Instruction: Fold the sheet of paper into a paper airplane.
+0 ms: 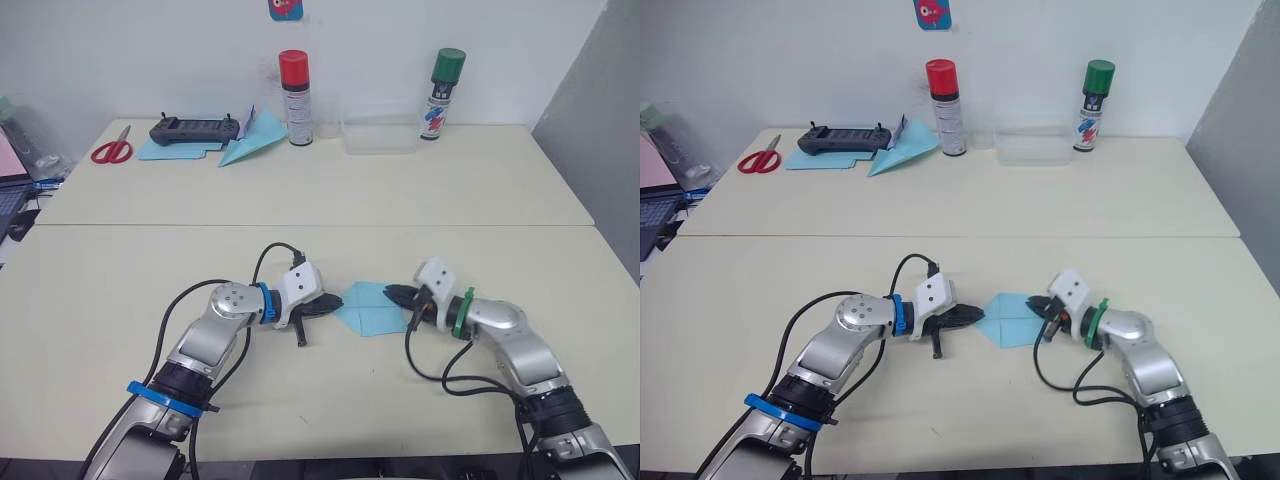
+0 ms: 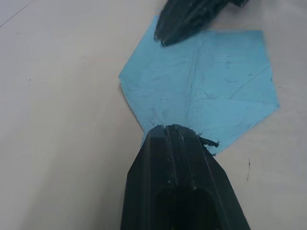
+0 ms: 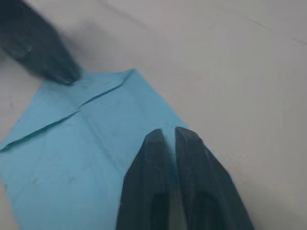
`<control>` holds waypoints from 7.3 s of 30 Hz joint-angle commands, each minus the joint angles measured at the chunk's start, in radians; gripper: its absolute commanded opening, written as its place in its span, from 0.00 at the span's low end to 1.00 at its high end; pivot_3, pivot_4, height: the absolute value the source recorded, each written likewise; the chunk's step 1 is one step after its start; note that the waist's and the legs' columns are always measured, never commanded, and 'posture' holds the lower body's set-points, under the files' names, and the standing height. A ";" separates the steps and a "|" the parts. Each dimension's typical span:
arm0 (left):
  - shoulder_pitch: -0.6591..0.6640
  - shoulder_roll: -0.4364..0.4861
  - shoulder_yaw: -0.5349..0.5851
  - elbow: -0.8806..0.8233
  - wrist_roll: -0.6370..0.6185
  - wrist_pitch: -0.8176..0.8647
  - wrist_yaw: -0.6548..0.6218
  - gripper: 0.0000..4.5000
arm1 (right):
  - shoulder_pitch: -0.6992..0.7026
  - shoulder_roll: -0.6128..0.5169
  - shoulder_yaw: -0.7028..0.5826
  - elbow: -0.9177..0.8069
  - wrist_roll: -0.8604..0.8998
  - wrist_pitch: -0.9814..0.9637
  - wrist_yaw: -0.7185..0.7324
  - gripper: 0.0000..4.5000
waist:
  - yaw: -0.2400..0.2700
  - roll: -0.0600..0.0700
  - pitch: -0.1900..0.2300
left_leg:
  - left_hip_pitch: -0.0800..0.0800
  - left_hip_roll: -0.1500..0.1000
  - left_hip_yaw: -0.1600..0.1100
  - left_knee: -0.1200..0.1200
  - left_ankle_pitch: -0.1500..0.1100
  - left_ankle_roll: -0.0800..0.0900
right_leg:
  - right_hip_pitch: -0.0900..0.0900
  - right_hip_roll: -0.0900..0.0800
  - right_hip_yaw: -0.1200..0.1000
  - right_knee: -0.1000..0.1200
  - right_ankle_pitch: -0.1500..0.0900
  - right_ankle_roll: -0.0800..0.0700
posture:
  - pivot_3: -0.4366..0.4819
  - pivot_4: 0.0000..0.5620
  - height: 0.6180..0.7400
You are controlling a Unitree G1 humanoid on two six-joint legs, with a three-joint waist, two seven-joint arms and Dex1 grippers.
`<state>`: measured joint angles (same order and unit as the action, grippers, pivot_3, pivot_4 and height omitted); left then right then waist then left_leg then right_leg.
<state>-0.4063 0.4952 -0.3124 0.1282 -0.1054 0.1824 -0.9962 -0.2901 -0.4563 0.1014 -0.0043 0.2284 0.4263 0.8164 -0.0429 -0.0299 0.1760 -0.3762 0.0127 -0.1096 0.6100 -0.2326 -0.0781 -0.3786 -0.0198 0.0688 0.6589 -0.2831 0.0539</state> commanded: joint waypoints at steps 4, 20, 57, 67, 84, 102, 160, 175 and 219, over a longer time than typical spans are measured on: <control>0.020 0.005 -0.037 0.051 0.045 0.005 -0.011 0.00 | -0.053 -0.055 -0.088 0.030 0.139 0.176 0.073 0.62 | 0.000 0.001 0.001 | 0.000 0.000 -0.001 0.000 0.000 0.000 | 0.000 0.000 -0.001 0.000 0.000 0.000 | 0.48 0.27 1.00; 0.007 0.002 -0.030 0.057 0.047 0.014 -0.012 0.00 | -0.147 0.037 -0.023 0.135 0.201 0.324 0.124 0.79 | -0.007 0.002 0.000 | 0.001 0.000 0.000 0.001 0.000 0.000 | 0.000 0.000 0.000 0.001 0.000 0.001 | 0.48 0.27 1.00; 0.204 0.471 0.600 -0.451 -0.671 0.761 -0.140 1.00 | -0.352 -0.005 0.092 0.106 -0.065 -0.588 0.261 0.00 | -0.021 0.009 0.014 | -0.010 0.001 0.000 0.000 0.000 0.000 | -0.012 0.001 -0.002 0.003 0.001 0.001 | 0.48 0.27 1.00; 0.324 0.498 0.596 -0.470 -0.644 0.696 -0.133 1.00 | -0.280 -0.044 0.305 0.579 -0.317 -1.737 0.234 0.00 | -0.014 0.009 0.015 | -0.008 0.001 0.002 0.001 -0.001 -0.002 | -0.010 0.000 0.000 0.004 0.002 -0.003 | 0.48 0.27 1.00; 0.293 0.452 0.466 -0.495 -0.605 0.631 -0.106 1.00 | -0.095 -0.370 0.358 0.267 -0.023 -1.493 0.212 0.99 | -0.002 0.009 0.015 | -0.007 0.000 0.001 0.001 0.002 -0.004 | -0.009 0.000 0.001 0.006 0.003 -0.006 | 0.48 0.27 1.00; 0.242 0.432 0.409 -0.477 -0.565 0.589 -0.104 1.00 | -0.023 -0.322 0.256 -0.039 0.062 -0.341 0.215 0.01 | -0.006 0.009 0.014 | -0.007 0.001 0.001 0.003 0.002 -0.004 | -0.009 0.001 0.001 0.007 0.003 -0.005 | 0.48 0.27 1.00; 0.321 0.137 0.209 -0.487 -0.367 0.489 0.166 0.00 | -0.001 -0.076 0.067 -0.215 0.063 -0.031 0.042 0.00 | -0.006 0.008 0.014 | -0.007 0.000 0.000 0.016 0.002 -0.004 | -0.009 0.001 0.001 0.020 0.001 -0.001 | 0.48 0.27 1.00; 0.376 0.116 0.147 -0.408 -0.305 0.454 0.188 0.00 | -0.138 -0.036 -0.109 -0.213 0.507 0.790 -0.067 0.43 | -0.005 0.010 0.012 | -0.006 0.000 0.000 0.018 0.002 -0.004 | -0.008 0.001 0.001 0.021 0.001 -0.001 | 0.48 0.27 1.00; 0.422 0.160 0.170 -0.431 -0.292 0.437 0.176 0.00 | -0.320 0.225 0.152 0.199 0.220 0.331 0.044 0.62 | -0.031 0.010 0.001 | -0.005 0.002 0.001 0.015 0.002 -0.003 | -0.009 0.003 0.002 0.020 0.001 -0.002 | 0.48 0.27 1.00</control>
<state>-0.0088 0.6367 -0.1197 -0.3279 -0.4298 0.5997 -0.8214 -0.6063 -0.2267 0.2588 0.2244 0.4512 0.8016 0.8313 -0.0742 -0.0198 0.1771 -0.3816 0.0143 -0.1084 0.6252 -0.2306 -0.0815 -0.3884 -0.0166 0.0713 0.6783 -0.2824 0.0522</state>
